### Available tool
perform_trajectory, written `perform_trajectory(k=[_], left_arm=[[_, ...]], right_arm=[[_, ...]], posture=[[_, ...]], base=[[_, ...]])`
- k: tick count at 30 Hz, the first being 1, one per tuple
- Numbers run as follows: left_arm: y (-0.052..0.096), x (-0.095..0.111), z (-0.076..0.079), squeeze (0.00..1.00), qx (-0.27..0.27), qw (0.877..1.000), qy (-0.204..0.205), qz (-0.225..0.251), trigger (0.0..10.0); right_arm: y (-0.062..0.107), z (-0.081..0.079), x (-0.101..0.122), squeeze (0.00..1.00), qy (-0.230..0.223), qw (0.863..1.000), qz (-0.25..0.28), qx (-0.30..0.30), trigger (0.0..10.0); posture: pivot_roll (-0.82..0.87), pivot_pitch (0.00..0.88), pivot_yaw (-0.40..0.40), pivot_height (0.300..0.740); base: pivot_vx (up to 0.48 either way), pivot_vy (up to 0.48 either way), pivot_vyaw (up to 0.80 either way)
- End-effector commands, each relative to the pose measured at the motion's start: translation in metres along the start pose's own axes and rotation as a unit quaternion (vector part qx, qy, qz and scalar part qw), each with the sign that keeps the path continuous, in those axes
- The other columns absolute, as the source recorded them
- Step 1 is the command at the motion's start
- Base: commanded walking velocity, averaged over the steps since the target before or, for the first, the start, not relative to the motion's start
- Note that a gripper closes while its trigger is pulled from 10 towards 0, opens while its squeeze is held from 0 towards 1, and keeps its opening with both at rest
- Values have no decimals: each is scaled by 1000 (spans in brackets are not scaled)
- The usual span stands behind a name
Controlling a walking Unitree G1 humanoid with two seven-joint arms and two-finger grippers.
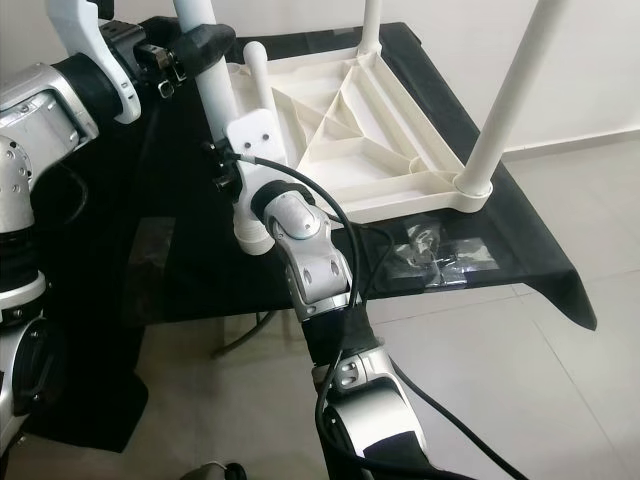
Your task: Building children table
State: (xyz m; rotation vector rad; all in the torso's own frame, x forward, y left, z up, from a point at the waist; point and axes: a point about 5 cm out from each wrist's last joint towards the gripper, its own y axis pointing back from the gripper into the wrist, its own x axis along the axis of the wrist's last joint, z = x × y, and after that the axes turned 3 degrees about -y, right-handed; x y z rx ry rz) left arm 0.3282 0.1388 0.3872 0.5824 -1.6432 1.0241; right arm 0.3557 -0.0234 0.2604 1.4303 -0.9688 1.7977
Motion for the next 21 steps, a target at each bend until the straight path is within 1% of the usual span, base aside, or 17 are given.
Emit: perform_trajectory(k=[1,2,3,6,7,9,10,11,12,13,14,15,16,17,18,19,21], left_arm=[[9,-1,-17,0,53,999,-5,6,10000],[9,-1,-17,0,53,999,-5,6,10000],[10,0,-18,0,57,998,-7,10,10000],[12,2,-20,0,62,998,-11,15,10000],[17,4,-25,0,78,996,-26,20,10000],[17,4,-25,0,78,996,-26,20,10000],[24,5,-31,0,99,994,-38,22,10000],[24,5,-31,0,99,994,-38,22,10000],[38,-1,-41,0,131,990,-59,13,10000],[38,-1,-41,0,131,990,-59,13,10000],[54,-13,-49,0,164,984,-65,-2,10000],[54,-13,-49,0,164,984,-65,-2,10000],[71,-29,-53,0,185,980,-72,-25,10000],[71,-29,-53,0,185,980,-72,-25,10000],[89,-48,-51,0,199,976,-67,-50,10000],[106,-68,-45,0,204,974,-61,-76,10000],[106,-68,-45,0,204,974,-61,-76,10000]], right_arm=[[3,0,-15,1000,-25,999,-31,15,10000],[3,0,-15,1000,-25,999,-31,15,10000],[2,3,-13,1000,-28,998,-25,41,10000],[0,6,-10,1000,-32,997,-18,66,10000],[-3,11,-4,1000,-17,993,-7,113,10000],[-3,11,-4,1000,-17,993,-7,113,10000],[-4,16,1,1000,1,987,-1,161,10000],[-4,16,1,1000,1,987,-1,161,10000],[-6,22,7,996,27,976,2,216,10000],[-6,22,7,996,27,976,2,216,10000],[-8,27,12,0,52,964,1,259,10000],[-8,27,12,0,52,964,1,259,10000],[-10,30,15,0,54,955,-2,292,10000],[-10,30,15,0,54,955,-2,292,10000],[-12,33,19,0,56,949,-4,309,10000],[-13,36,22,0,50,944,-5,325,10000],[-13,36,22,0,50,944,-5,325,10000]], posture=[[12,150,33,740],[12,150,33,740],[19,153,31,740],[22,153,29,740],[26,159,27,740],[26,159,27,740],[32,166,23,740],[32,166,23,740],[40,173,18,740],[40,173,18,740],[44,179,23,740],[44,179,23,740],[38,196,24,740],[38,196,24,740],[39,219,25,740],[52,236,15,740],[52,236,15,740]], base=[[0,0,0],[0,0,0],[0,0,0],[0,0,0],[0,0,0],[0,0,0],[0,0,0],[0,0,0],[0,0,0],[0,0,0],[0,0,0],[0,0,0],[0,0,0],[0,0,0],[0,0,0],[0,0,0],[0,0,0]])
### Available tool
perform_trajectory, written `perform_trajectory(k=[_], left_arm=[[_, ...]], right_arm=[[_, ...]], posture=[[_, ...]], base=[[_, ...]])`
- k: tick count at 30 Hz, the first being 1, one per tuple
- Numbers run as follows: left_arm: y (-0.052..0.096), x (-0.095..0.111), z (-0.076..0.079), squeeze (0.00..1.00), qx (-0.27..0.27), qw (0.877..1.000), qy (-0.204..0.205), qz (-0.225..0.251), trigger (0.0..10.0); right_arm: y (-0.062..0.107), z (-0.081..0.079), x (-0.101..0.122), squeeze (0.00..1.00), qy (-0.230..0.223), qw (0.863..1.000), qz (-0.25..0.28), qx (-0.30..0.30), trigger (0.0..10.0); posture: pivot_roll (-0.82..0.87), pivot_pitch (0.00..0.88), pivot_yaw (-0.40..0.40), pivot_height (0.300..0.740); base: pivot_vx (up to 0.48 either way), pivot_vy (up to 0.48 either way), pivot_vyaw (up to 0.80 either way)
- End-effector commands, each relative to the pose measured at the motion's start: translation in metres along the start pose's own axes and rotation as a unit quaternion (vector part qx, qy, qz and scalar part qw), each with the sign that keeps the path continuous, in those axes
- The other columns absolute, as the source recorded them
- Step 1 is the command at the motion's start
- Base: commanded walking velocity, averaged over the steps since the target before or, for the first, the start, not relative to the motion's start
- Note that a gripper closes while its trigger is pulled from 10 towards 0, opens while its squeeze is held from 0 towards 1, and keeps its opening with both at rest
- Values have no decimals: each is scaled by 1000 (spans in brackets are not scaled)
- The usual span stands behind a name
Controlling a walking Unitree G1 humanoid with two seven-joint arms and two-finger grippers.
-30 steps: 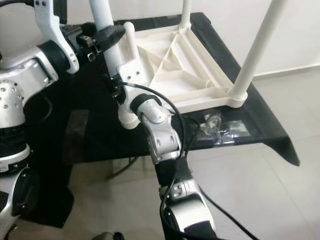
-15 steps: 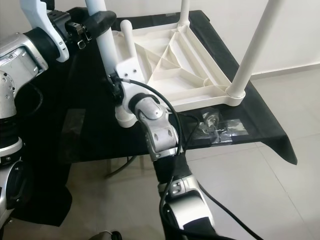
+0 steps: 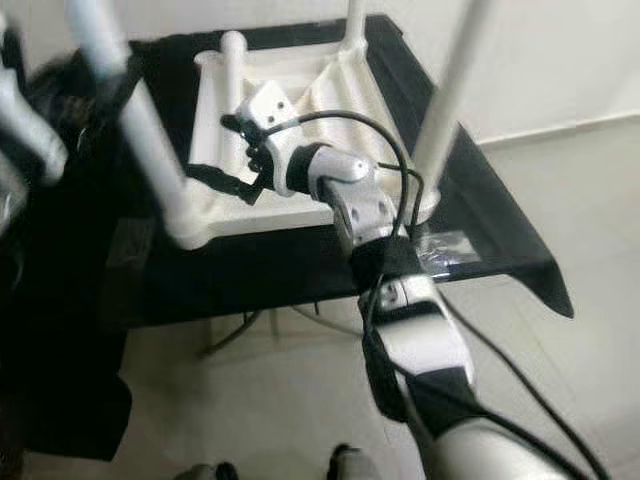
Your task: Building children table
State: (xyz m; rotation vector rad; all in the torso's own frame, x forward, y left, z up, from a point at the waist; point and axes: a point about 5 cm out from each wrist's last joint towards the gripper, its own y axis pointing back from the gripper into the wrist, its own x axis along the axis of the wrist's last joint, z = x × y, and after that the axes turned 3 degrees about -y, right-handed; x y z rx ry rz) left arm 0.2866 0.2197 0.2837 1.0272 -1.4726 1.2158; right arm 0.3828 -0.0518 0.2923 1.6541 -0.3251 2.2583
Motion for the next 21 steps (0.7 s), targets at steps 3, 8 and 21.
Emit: perform_trajectory(k=[3,8,21], left_arm=[[32,-27,9,0,18,999,4,-44,10000],[43,-21,19,0,13,999,33,-25,10000],[87,-75,34,0,84,988,13,-129,10000]], right_arm=[[-2,0,0,0,-8,999,4,38,10000],[-2,3,4,0,-13,999,13,39,10000],[2,-4,-48,0,65,986,-147,39,10000]], posture=[[75,268,2,740],[105,288,0,740],[108,291,8,740]], base=[[0,0,0],[0,0,0],[0,0,0]])
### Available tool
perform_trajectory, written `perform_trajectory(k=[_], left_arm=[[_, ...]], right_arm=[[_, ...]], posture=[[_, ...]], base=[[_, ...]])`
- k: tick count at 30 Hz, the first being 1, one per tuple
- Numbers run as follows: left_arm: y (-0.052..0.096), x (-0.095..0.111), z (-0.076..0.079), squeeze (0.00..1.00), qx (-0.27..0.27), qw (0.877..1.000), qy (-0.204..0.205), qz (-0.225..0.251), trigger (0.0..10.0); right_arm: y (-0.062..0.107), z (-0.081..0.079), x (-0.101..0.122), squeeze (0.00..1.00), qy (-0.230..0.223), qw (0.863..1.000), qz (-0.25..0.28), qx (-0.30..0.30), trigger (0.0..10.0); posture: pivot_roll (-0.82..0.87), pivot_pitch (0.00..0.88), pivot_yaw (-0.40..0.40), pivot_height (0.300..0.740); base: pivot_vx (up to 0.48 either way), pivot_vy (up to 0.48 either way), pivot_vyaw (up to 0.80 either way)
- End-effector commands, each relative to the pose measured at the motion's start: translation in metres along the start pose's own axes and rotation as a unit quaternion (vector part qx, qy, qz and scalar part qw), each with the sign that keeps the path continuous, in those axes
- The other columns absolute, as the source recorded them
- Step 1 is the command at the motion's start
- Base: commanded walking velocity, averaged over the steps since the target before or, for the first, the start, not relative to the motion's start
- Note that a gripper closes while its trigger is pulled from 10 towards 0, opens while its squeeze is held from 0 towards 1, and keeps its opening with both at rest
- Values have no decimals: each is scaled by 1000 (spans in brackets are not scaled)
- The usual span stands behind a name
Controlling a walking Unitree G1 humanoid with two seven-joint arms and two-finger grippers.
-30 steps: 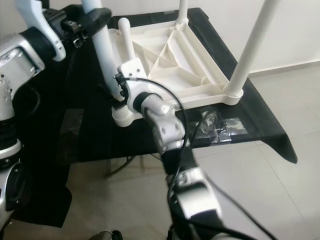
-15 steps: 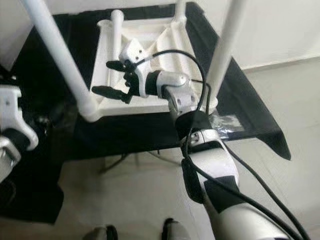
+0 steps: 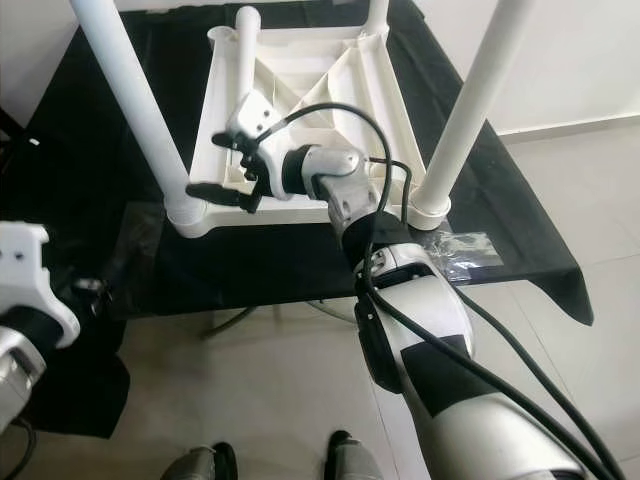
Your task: Building children table
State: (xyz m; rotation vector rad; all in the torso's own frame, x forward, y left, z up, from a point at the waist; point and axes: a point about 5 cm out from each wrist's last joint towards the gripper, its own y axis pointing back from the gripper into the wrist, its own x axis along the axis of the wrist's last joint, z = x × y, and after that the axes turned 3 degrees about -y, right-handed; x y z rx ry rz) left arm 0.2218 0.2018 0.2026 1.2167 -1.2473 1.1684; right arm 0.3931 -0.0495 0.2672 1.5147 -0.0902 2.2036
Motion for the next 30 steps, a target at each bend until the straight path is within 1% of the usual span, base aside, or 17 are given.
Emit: perform_trajectory(k=[1,2,3,5,8,9,10,12,14,16,17,18,19,23,26,28,30], left_arm=[[14,-20,1,0,33,999,12,-35,10000],[20,-28,4,0,35,998,28,-51,10000],[25,-32,6,0,33,997,37,-59,10000],[29,-35,9,0,26,997,44,-66,10000],[29,-36,10,0,23,997,43,-66,10000],[31,-36,12,0,7,997,45,-67,10000],[33,-37,15,0,-15,997,39,-67,10000],[33,-37,15,0,-15,997,39,-67,10000],[37,-40,21,0,-50,996,22,-64,10000],[35,-42,22,0,-56,997,14,-59,10000],[35,-42,22,0,-56,997,14,-59,10000],[33,-43,22,0,-57,997,9,-55,10000],[32,-43,22,0,-57,997,6,-53,10000],[31,-46,22,0,-53,998,13,-44,10000],[31,-46,22,0,-52,998,16,-42,10000],[31,-47,20,0,-54,998,13,-39,10000],[31,-48,20,0,-55,998,12,-37,10000]], right_arm=[[8,-9,-31,0,28,996,-73,32,10000],[16,-9,-38,0,32,994,-94,49,10000],[21,-8,-41,0,30,992,-103,59,10000],[28,-6,-45,0,26,990,-120,72,10000],[30,-5,-47,0,24,989,-128,76,10000],[34,-5,-51,0,23,985,-150,87,10000],[37,-3,-55,0,19,981,-173,84,10000],[37,-3,-55,0,19,981,-173,84,10000],[39,0,-61,0,8,977,-204,59,10000],[37,1,-62,0,-4,976,-212,38,10000],[37,1,-62,0,-4,976,-212,38,10000],[36,1,-63,0,-12,976,-215,37,5961],[36,0,-64,0,-22,975,-217,39,0],[39,0,-64,0,-22,973,-223,59,0],[41,1,-63,0,-21,973,-222,63,0],[48,3,-61,0,-12,970,-228,89,0],[50,4,-60,0,-11,969,-231,93,0]], posture=[[108,291,8,740],[91,281,13,740],[91,281,13,740],[84,270,13,740],[84,270,13,740],[74,257,14,740],[68,245,14,740],[68,245,14,740],[65,229,14,740],[64,216,16,740],[64,216,16,740],[63,205,14,740],[63,199,13,740],[61,188,8,740],[57,187,10,740],[51,186,11,740],[51,186,11,740]], base=[[0,0,0],[0,0,0],[0,0,0],[0,0,0],[0,0,0],[0,0,0],[0,0,0],[0,0,0],[0,0,0],[0,0,0],[0,0,0],[0,0,0],[0,0,0],[0,0,0],[0,0,0],[0,0,0],[0,0,0]])
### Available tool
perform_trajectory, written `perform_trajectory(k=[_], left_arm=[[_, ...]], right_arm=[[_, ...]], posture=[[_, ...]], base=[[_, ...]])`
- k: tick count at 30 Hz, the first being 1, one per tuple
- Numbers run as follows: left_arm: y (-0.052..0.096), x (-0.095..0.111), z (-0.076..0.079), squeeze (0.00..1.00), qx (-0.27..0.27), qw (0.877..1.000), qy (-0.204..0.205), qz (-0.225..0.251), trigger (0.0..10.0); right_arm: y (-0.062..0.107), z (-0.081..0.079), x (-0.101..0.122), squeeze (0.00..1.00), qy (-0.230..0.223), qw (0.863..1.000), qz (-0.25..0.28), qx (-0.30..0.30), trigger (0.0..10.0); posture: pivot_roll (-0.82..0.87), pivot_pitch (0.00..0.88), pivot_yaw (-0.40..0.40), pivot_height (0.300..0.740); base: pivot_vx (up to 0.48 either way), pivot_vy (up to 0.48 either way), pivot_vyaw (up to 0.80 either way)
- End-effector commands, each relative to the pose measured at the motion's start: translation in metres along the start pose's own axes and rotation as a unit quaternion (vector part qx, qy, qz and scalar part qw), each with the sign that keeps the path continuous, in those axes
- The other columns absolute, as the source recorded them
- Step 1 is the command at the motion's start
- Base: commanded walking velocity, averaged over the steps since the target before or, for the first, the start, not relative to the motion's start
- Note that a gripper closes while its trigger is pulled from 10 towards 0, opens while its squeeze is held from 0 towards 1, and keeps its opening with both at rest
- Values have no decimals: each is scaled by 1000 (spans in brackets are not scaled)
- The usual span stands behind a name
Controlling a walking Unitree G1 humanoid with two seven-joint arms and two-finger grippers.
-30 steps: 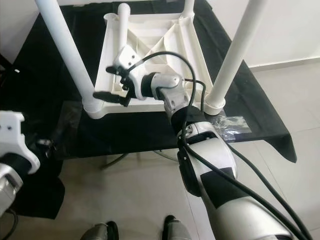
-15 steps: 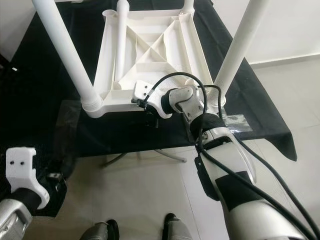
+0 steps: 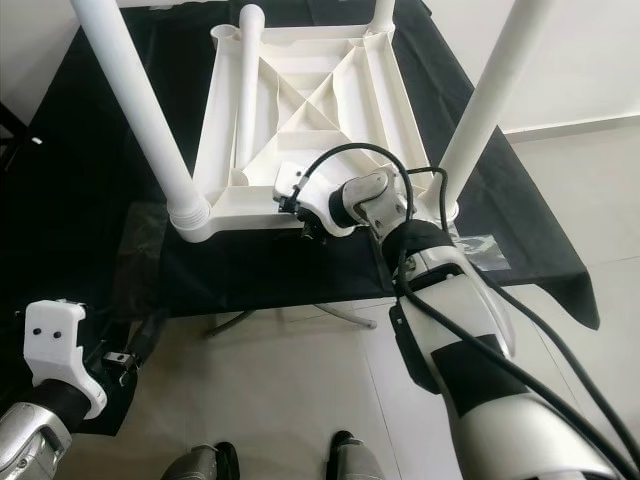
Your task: Building children table
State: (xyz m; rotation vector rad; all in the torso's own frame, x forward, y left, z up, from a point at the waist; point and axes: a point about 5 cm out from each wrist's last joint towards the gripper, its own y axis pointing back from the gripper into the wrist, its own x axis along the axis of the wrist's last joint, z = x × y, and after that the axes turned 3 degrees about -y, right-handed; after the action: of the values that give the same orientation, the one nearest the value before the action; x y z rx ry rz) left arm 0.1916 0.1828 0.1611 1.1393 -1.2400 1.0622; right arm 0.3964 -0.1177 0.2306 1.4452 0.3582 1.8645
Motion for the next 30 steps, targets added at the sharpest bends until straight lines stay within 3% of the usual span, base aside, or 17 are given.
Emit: perform_trajectory(k=[1,3,7,13,14,16,21,26,27,28,29,30], left_arm=[[2,-7,-2,0,0,1000,-1,-12,10000],[2,-8,-2,0,0,1000,-1,-11,10000],[1,-9,-3,0,-4,1000,-1,-6,10000],[0,-9,-3,0,-5,1000,0,-5,10000],[-1,-10,-4,0,-7,1000,1,-4,10000],[-1,-10,-4,0,-8,1000,2,-3,10000],[-3,-11,-4,0,-10,1000,2,1,10000],[-4,-11,-4,0,-10,1000,2,2,10000],[-5,-11,-4,0,-10,1000,1,3,10000],[-5,-11,-4,0,-11,1000,1,4,10000],[-5,-11,-4,0,-11,1000,1,4,10000],[-6,-10,-4,0,-11,1000,1,6,10000]], right_arm=[[-1,-5,-4,0,16,999,-19,40,0],[2,-5,-6,0,26,998,-27,47,0],[24,-7,-18,0,88,986,-81,118,0],[34,-7,-27,0,116,976,-122,141,0],[53,-4,-42,0,154,956,-203,147,0],[60,-3,-47,0,165,948,-230,148,0],[90,10,-64,0,185,921,-333,84,0],[101,16,-68,0,196,908,-369,47,0],[102,18,-67,0,198,911,-360,26,10000],[101,22,-62,898,206,917,-341,-13,10000],[101,22,-62,898,206,917,-341,-13,10000],[100,31,-54,1000,209,923,-312,-88,10000]], posture=[[45,187,13,740],[45,187,13,740],[31,190,11,740],[21,190,12,740],[10,187,13,740],[10,187,13,740],[3,183,15,740],[1,182,14,740],[0,182,14,740],[-1,181,14,740],[-1,181,14,740],[-1,181,14,740]], base=[[0,0,0],[0,0,0],[0,0,0],[0,0,0],[0,0,0],[0,0,0],[0,0,0],[0,0,0],[0,0,0],[0,0,0],[0,0,0],[0,0,0]])
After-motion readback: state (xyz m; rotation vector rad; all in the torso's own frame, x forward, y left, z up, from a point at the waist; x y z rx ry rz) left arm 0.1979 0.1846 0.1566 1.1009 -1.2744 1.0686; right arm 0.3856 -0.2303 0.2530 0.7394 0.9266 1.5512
